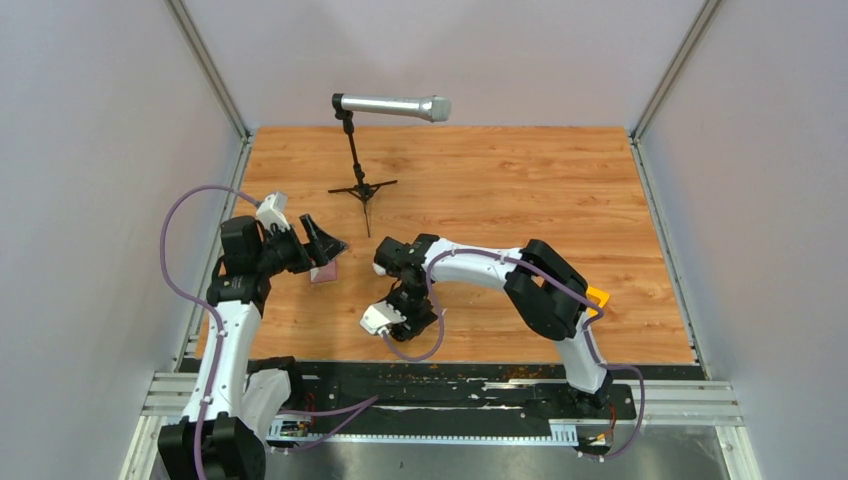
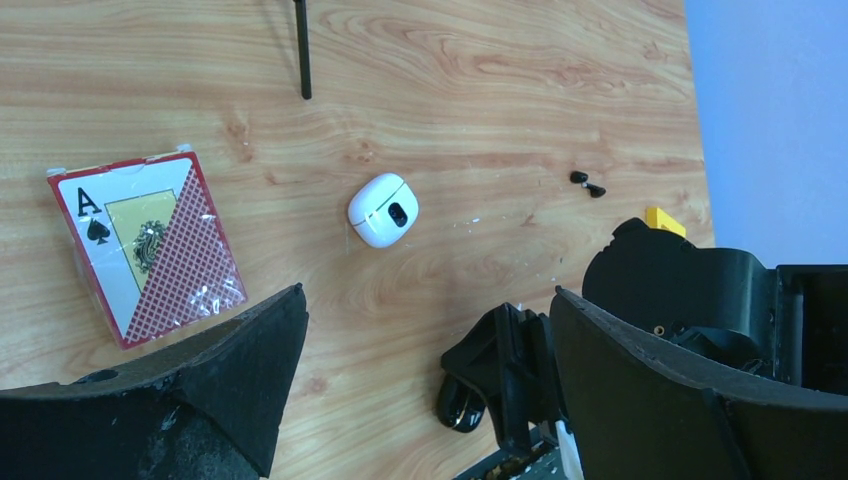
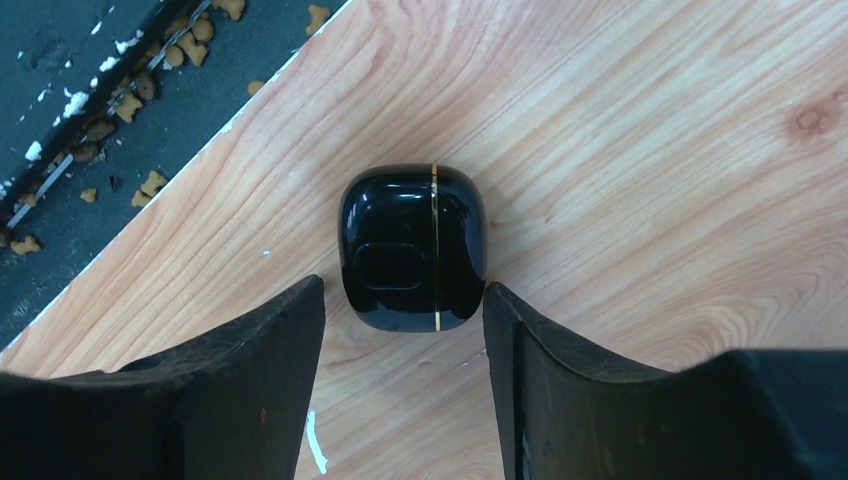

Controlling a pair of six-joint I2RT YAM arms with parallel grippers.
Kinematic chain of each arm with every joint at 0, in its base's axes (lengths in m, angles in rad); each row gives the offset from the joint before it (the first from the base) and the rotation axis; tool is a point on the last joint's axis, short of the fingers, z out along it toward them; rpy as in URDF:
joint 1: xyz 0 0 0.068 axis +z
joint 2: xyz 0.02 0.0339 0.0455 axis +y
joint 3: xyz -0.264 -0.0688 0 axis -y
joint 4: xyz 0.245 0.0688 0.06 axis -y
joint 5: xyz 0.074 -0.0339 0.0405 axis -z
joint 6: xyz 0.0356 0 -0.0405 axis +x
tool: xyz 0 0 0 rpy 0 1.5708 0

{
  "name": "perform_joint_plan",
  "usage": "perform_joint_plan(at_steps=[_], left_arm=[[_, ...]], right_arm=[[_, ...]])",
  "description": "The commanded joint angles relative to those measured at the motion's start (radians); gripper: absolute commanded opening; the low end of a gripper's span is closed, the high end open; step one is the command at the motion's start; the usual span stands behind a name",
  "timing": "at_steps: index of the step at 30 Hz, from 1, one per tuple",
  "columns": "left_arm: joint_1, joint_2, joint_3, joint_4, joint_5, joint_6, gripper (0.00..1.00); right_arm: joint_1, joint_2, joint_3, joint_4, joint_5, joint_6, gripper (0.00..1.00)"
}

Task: Insert the wireless bluetooth earbuds into the charging case
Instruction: Pick up the charging case at the center of the board.

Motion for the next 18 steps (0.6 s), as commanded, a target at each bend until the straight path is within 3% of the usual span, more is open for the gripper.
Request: perform_joint_plan(at_steps=[1,18], left_arm=[[0.01,0.001,0.026,0.018,0.015,0.014,0.97],[0.009,0.018,0.009,0.043,0.02,0.0,0.95]], right_arm=[[-0.007,0.0,0.017,0.032,0.004,0.136,0.59],[-0.007,-0.083,-0.164,0.212,-0.049,0.282,0.58]])
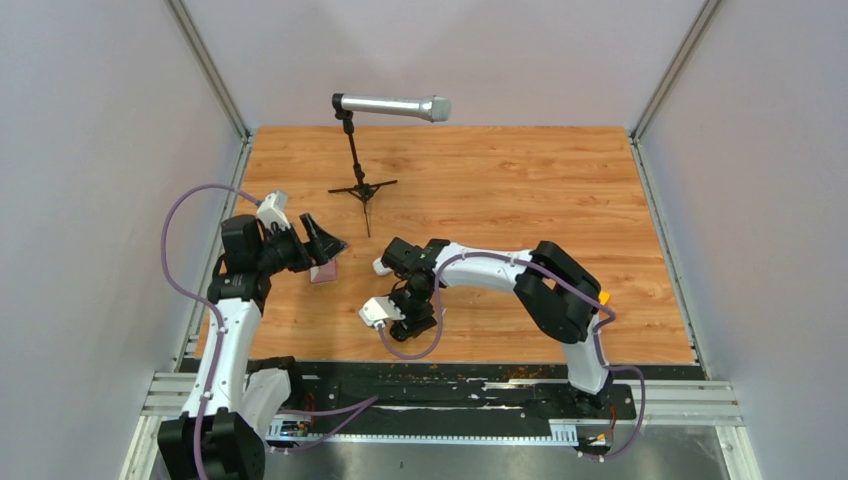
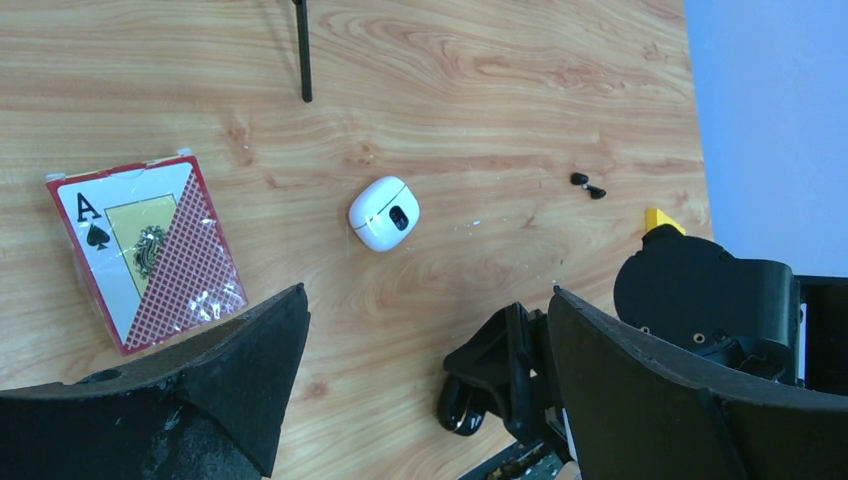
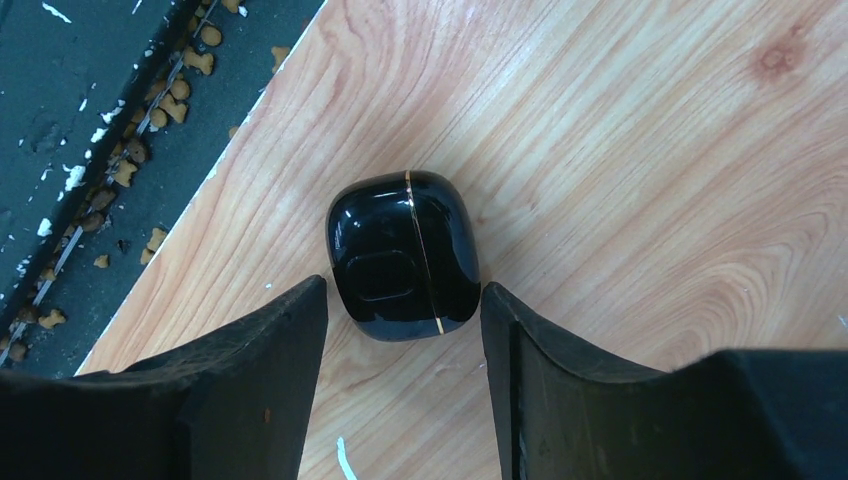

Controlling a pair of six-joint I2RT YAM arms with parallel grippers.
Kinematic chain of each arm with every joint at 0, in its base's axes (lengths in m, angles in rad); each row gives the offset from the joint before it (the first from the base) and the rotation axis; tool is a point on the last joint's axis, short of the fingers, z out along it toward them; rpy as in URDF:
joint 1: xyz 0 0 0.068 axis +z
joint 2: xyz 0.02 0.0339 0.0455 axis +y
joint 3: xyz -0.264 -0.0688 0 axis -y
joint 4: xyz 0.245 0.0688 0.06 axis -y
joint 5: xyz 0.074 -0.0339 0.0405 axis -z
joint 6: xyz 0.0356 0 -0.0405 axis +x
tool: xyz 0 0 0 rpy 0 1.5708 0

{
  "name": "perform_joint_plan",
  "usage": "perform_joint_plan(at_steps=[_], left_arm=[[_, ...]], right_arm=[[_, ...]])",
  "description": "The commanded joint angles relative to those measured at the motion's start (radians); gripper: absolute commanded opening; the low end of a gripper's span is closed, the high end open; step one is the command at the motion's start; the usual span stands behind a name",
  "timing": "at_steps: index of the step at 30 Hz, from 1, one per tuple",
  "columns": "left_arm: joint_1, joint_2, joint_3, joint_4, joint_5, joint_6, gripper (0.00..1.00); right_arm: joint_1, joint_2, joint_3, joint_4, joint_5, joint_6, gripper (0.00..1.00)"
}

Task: Insert the wireless bluetooth earbuds into the charging case
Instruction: Pick up the charging case at the center of the board.

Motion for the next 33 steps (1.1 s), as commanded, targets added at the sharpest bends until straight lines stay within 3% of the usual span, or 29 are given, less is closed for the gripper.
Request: perform_joint_plan(at_steps=[1,4,11,13,22,28,33], left_arm=[[0.008,0.001,0.009,0.026,0.017,0.006,0.95],[0.009,0.005,0.01,0.023,0.019,0.012,0.95],[0.008,0.023,0.011,0.022,0.032,0.03,0.94],[0.006,0.033,0.011,0.021,0.044,0.038,0.93],[-0.12,0.066,0.042,0.1,0.087,0.047,0.9],[-0.297,0.122,0.148,0.278,0.162,-0.048,0.89],[-0.439,0.222,0.263,0.494,0.21,-0.163,0.85]], right_arm=[[-0.002,-0.027,-0.062,0.065,-0.017,0.066,0.58],[-0.003,-0.034,-0.082,0.112,-0.015,0.078,0.54],[-0.004,-0.047,-0.08,0.152,-0.012,0.109,0.25],[-0.01,-0.073,-0.084,0.152,0.003,0.121,0.21],[-0.146,-0.312,-0.127,0.139,0.132,0.241,0.22],[-0.266,-0.515,-0.15,0.21,0.249,0.404,0.24],[-0.297,-0.657,-0.108,0.287,0.33,0.488,0.25]])
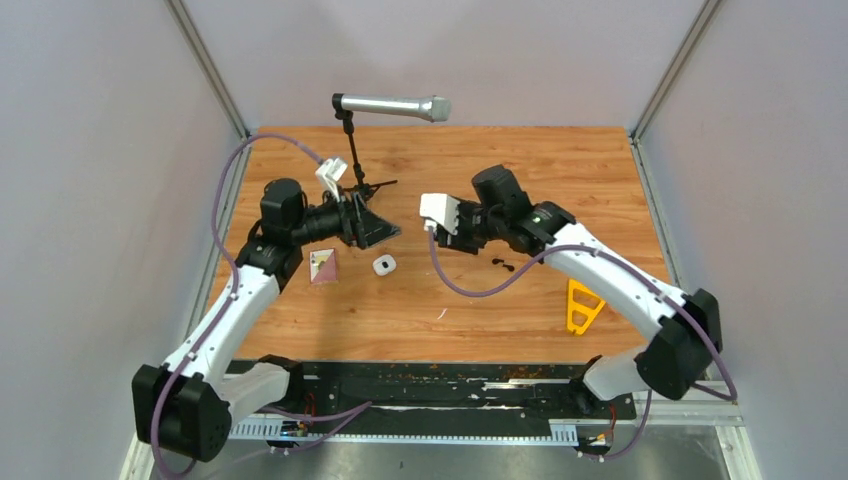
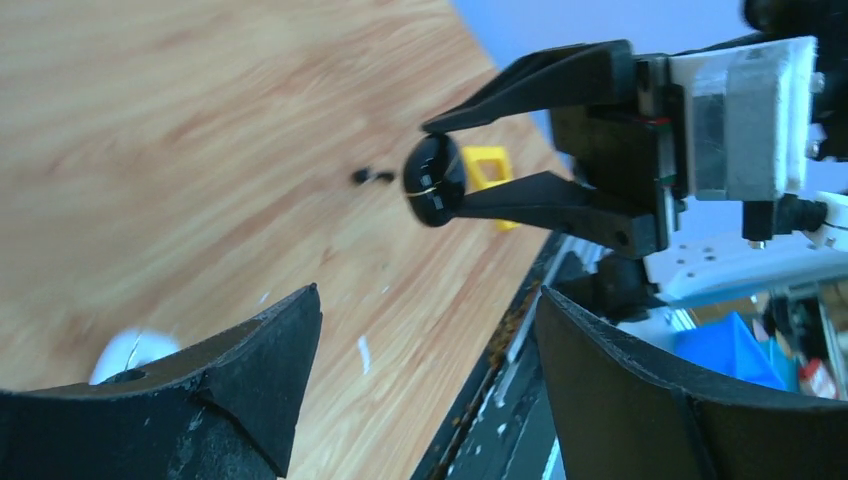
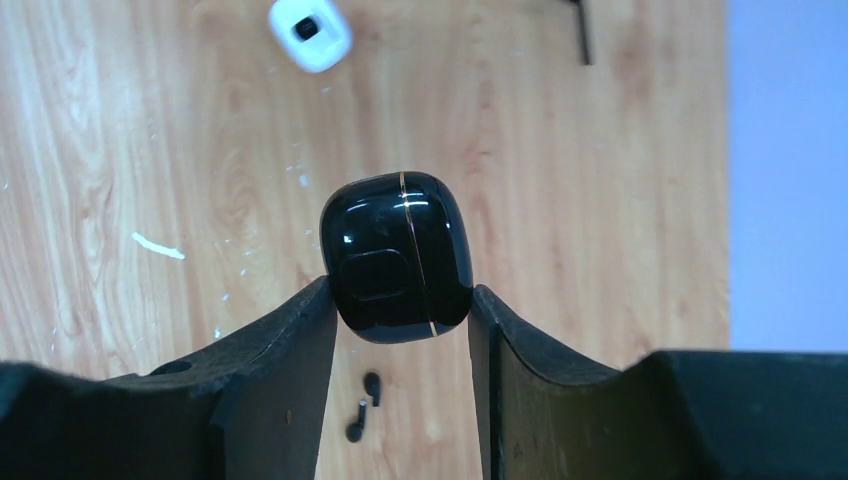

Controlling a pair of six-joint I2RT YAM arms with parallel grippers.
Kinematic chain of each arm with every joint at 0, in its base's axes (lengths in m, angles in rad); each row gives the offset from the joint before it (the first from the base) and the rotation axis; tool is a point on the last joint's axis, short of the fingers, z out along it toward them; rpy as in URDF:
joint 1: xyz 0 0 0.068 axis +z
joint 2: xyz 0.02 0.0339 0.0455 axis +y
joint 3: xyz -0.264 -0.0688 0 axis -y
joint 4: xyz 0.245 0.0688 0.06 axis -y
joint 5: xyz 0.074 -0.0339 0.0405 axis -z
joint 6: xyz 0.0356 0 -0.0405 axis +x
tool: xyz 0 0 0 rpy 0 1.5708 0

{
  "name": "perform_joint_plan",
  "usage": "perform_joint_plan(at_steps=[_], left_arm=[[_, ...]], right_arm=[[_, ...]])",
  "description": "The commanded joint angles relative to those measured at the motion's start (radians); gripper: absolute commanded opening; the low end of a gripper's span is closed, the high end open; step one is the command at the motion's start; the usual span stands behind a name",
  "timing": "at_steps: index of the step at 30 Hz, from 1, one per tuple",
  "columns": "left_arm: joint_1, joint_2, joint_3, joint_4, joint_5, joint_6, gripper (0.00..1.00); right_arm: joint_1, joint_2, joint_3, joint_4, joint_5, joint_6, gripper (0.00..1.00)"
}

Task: Insert the wireless bluetooth earbuds into the charging case
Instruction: Pick up the charging case at the center of the board.

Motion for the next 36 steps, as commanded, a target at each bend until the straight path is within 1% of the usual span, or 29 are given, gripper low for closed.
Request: perform_joint_plan(at_steps=[1,2,3,8,10,12,14,19,21,26,29,31,36], left_arm=[[-0.111,0.066,0.13,0.26,0.075,-0.077,0.86],[-0.137,0.076,0.153,0.274,0.078,-0.054,0.95],[-0.158,0.086,0.166,0.29,0.075,-0.03,0.99],[-0.194,0.138,0.206,0.349,0.034,-0.031,1.0],[-0.198,0.163,0.222,0.363,0.03,-0.054,1.0],[-0.204,0.187,0.222,0.424,0.045,-0.092,1.0],[-0.214,0.209,0.24,0.451,0.066,-0.086,0.99],[-0.225,0.244,0.256,0.479,0.094,-0.083,0.8],[-0.225,0.253,0.247,0.526,0.112,-0.127,0.75],[-0.226,0.27,0.246,0.62,0.136,-0.192,0.68],[-0.226,0.286,0.259,0.625,0.132,-0.203,0.62],[-0.226,0.296,0.265,0.624,0.132,-0.208,0.57],[-0.227,0.311,0.262,0.646,0.122,-0.221,0.52]], right_arm=[[0.0,-0.114,0.049,0.11,0.089,0.132,0.25],[-0.001,-0.134,0.058,0.126,0.089,0.147,0.25],[-0.001,-0.153,0.061,0.146,0.086,0.16,0.25],[0.0,-0.243,0.041,0.255,0.048,0.202,0.25],[0.001,-0.252,0.052,0.254,0.042,0.211,0.26],[0.001,-0.253,0.063,0.244,0.047,0.215,0.26],[0.001,-0.254,0.063,0.243,0.051,0.206,0.26],[0.012,-0.243,0.069,0.247,0.071,0.168,0.27],[0.027,-0.243,0.069,0.253,0.093,0.137,0.27],[0.071,-0.245,0.057,0.278,0.139,0.031,0.27],[0.08,-0.243,0.056,0.295,0.157,0.024,0.27],[0.083,-0.243,0.055,0.303,0.158,0.024,0.27],[0.092,-0.243,0.055,0.312,0.171,0.026,0.26]])
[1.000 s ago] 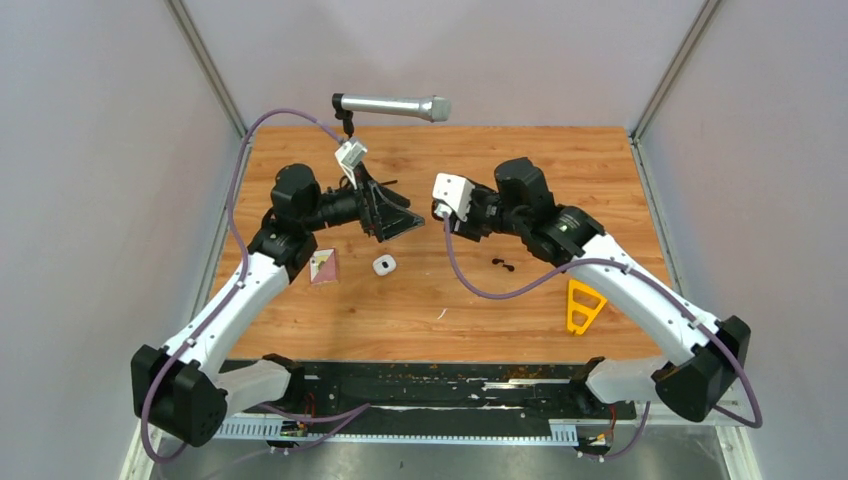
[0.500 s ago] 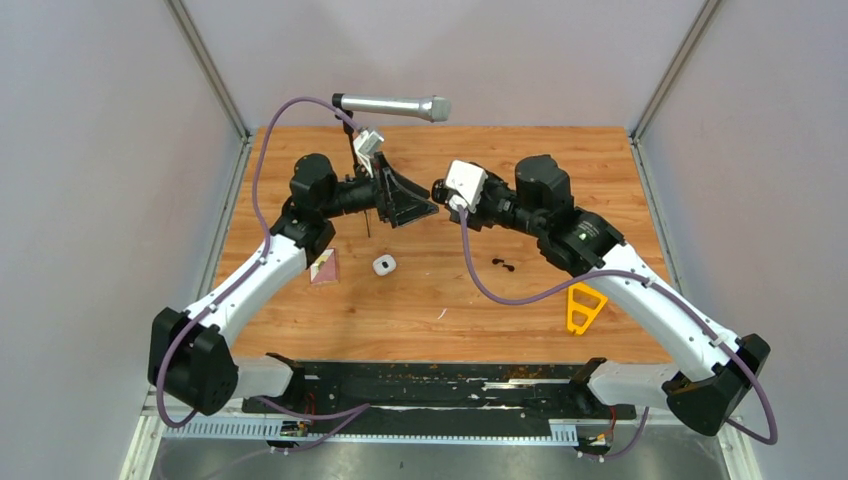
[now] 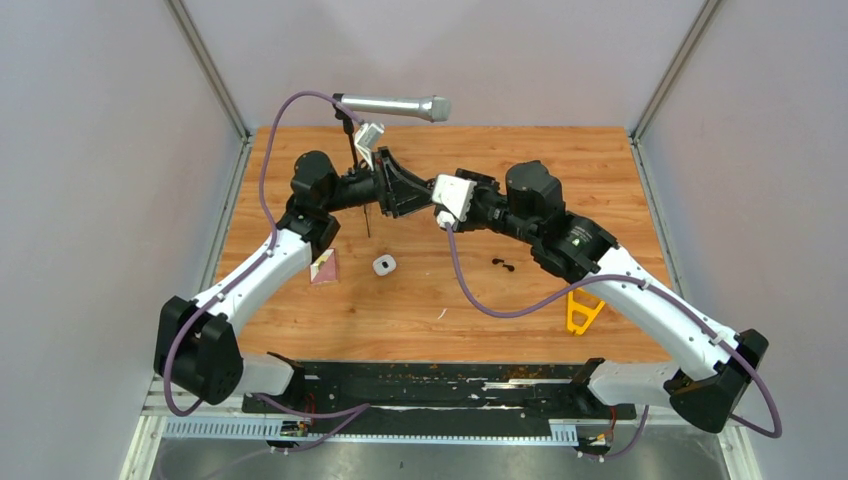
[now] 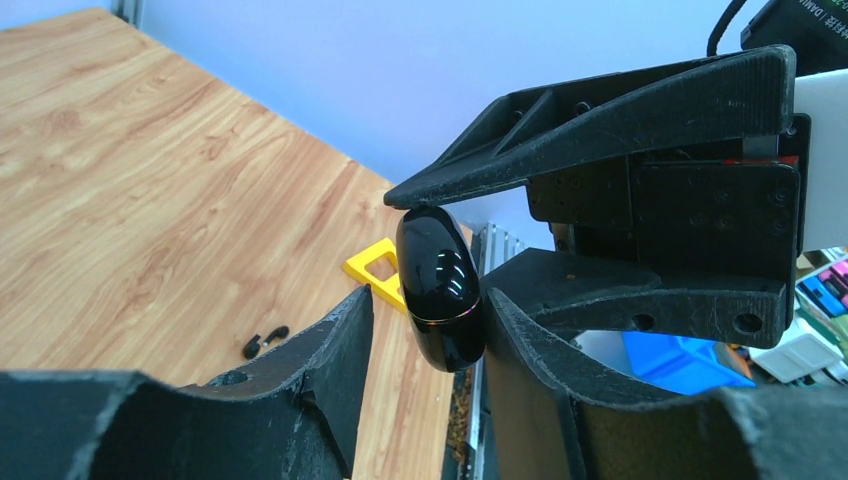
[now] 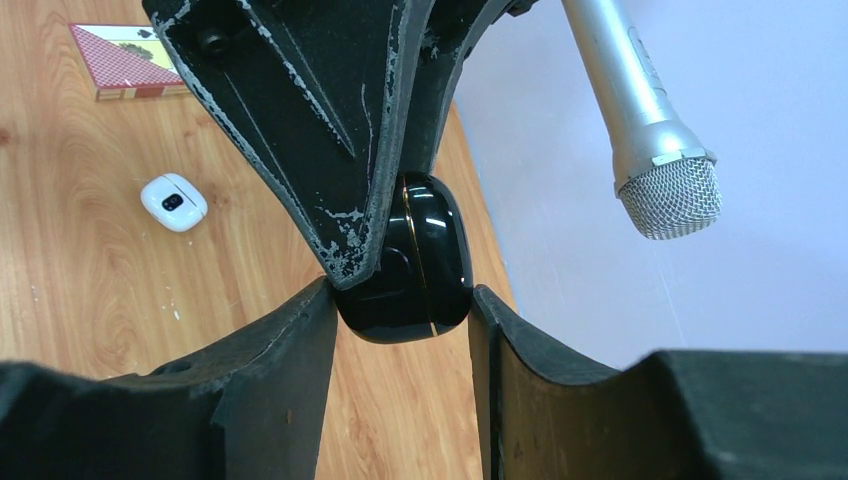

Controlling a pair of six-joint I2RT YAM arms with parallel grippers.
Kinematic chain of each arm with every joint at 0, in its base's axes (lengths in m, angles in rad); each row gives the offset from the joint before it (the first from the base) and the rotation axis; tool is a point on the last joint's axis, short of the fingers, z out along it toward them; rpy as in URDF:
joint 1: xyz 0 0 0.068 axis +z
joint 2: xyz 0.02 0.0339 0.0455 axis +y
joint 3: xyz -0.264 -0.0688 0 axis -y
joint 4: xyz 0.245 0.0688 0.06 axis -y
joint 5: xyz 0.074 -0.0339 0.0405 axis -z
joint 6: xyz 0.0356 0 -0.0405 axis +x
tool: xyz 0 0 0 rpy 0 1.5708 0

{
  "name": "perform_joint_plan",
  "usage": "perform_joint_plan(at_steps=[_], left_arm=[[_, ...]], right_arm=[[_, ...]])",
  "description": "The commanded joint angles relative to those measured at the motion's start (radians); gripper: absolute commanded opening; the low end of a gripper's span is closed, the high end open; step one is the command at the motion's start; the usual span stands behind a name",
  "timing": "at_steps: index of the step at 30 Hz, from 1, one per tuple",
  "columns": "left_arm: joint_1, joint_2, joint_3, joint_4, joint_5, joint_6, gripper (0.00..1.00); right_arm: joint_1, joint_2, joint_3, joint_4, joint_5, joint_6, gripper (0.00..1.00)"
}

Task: Insert the wireless bluetooth earbuds into the charging case
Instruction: Pick up the charging case at the center of the board.

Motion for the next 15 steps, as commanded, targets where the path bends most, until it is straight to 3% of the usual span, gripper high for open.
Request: perform_joint_plan(at_steps=[1,8,15], left_arm=[[-0.006,0.01,0.038,0.063,0.006,-0.024,0.51],[-0.008,0.014,0.038,0.077,0.006,-0.022,0.47],[-0.008,0.019,0.034,0.096,0.007,-0.021,0.35]], right_arm=[[0.013,-0.004,0.024,0.07,0.032,-0.016,0.26],[0.024,0.001,0.019,0.096,0.05,-0.034,0.27],[0.046,-0.004,0.0,0.098,0.045,-0.064,0.29]])
